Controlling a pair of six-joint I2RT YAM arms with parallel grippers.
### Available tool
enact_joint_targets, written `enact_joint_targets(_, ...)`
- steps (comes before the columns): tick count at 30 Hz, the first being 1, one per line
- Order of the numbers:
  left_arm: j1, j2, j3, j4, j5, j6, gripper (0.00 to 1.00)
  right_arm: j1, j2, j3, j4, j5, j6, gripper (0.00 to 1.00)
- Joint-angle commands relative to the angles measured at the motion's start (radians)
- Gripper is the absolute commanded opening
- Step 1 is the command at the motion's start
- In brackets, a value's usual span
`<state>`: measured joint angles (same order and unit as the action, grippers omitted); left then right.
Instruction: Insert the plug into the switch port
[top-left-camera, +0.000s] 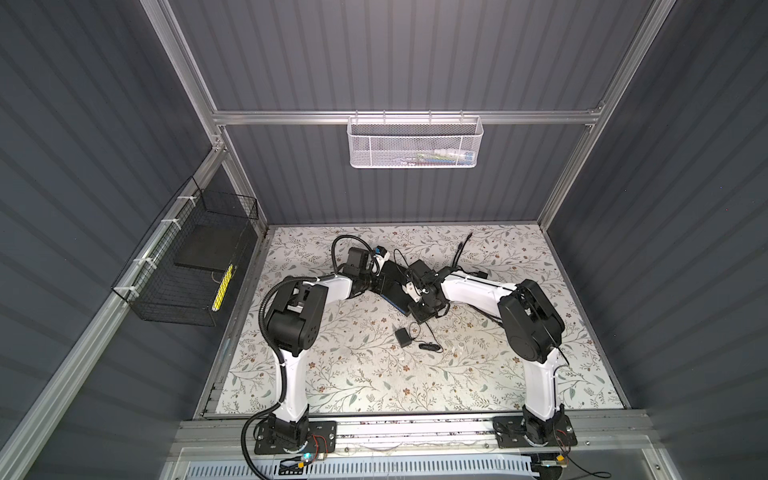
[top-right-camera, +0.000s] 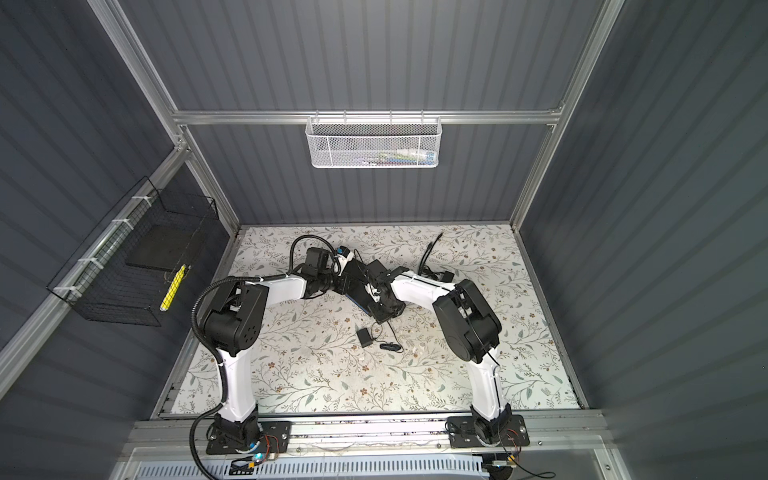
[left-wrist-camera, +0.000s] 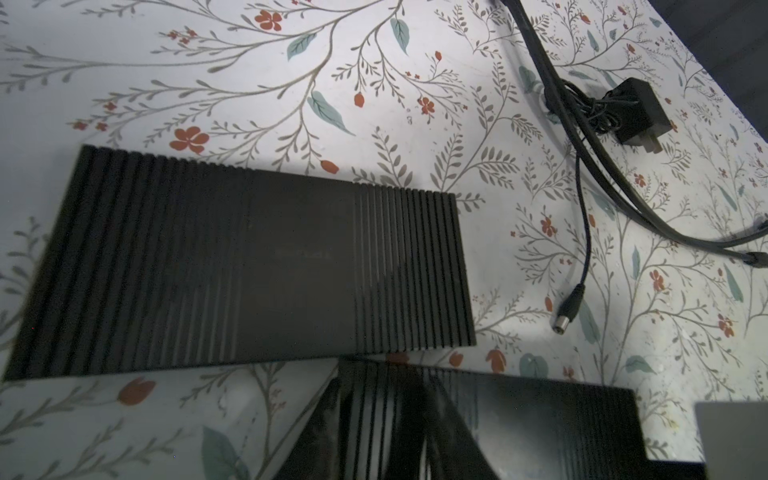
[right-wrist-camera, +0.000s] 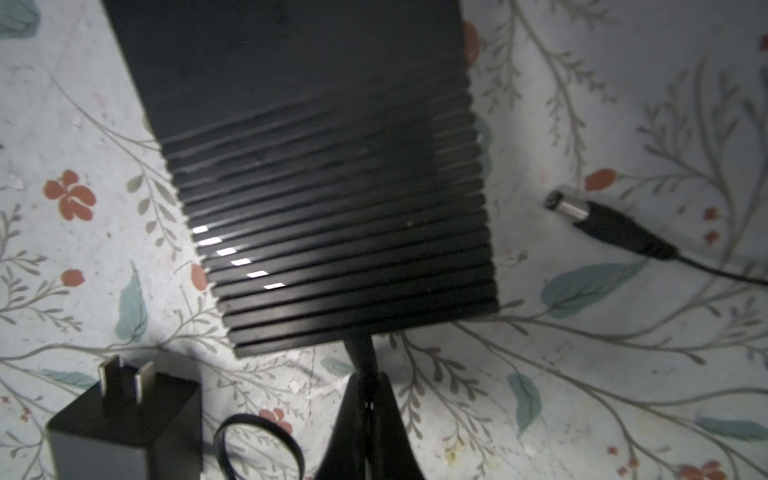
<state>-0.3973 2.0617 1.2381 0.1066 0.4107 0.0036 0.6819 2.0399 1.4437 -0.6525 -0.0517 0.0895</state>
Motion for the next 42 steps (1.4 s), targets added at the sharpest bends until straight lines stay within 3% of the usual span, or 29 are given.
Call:
enact_joint_targets(1, -0.095, 0.069, -0.072, -0.231, 0.112, -0.007, 0.34, 0.000, 0.017, 0.110, 0.357, -0.017, 0.006, 0.00)
enact_joint_targets(42, -0.134, 0.071, -0.101, -0.195, 0.123, -0.029, 0.33, 0.002, 0.068, 0.237, 0.364, -0.001, 0.039, 0.00)
